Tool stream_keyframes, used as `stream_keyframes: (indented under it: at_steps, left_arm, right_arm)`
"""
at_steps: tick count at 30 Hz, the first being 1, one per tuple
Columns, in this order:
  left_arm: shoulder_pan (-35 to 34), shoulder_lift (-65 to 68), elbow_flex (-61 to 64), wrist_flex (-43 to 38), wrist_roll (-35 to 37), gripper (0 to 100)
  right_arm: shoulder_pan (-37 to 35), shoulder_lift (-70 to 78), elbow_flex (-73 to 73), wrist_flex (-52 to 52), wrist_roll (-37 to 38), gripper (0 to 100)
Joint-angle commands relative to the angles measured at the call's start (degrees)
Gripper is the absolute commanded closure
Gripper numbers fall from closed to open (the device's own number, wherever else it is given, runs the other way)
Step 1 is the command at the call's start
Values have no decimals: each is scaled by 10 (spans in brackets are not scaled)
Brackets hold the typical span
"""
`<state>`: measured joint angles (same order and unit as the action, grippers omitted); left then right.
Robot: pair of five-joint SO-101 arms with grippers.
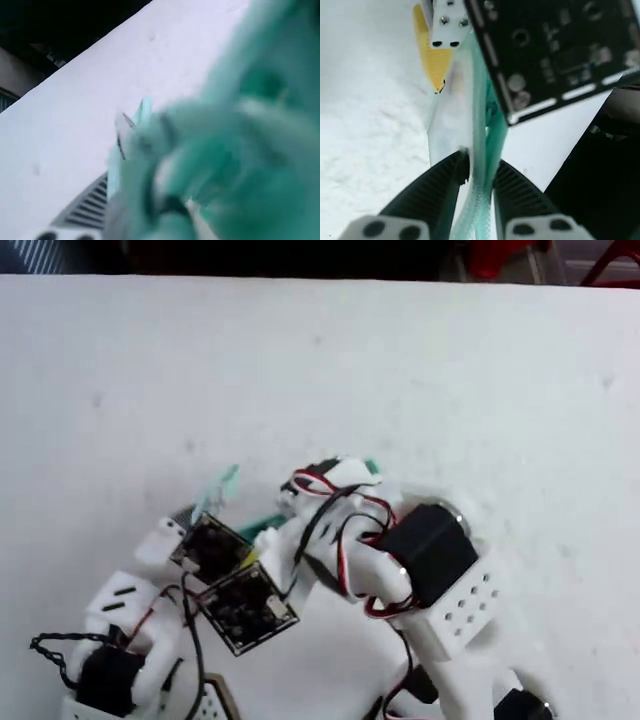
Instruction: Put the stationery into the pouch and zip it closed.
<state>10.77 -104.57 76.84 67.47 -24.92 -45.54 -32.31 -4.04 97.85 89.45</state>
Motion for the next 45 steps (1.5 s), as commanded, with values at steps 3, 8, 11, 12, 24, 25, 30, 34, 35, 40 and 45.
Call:
stream_keyframes:
  at_steps: [3,8,11,12,24,25,30,34,35,40,45]
  left_arm:
    - [-33,-1,13,-2,-36,661]
    - [-33,-1,14,-29,-32,661]
    - [-33,-1,16,-47,-34,661]
    - [-32,-1,16,-50,-33,661]
    - [53,-1,4,-34,81,718]
    - [58,-1,-6,-23,86,733]
    - [74,-1,-95,34,137,808]
    - [74,-1,-101,43,142,863]
    - [74,-1,-102,49,142,880]
    - [74,-1,-102,52,145,929]
    - [69,-1,-102,26,188,928]
  right_arm:
    - [-7,-21,-6,9,-20,981]
    - [-8,-21,-5,9,-22,981]
    - [-8,-21,-5,9,-23,981]
    - [-8,-21,-5,9,-23,981]
    - [17,-3,-10,7,-44,981]
    - [17,-2,-10,7,-44,981]
    - [18,2,-10,5,-44,981]
    - [24,2,-9,-7,-71,967]
    - [27,2,-8,-8,-79,941]
    - [27,-3,-8,3,-88,739]
    - [27,-13,-39,2,-114,749]
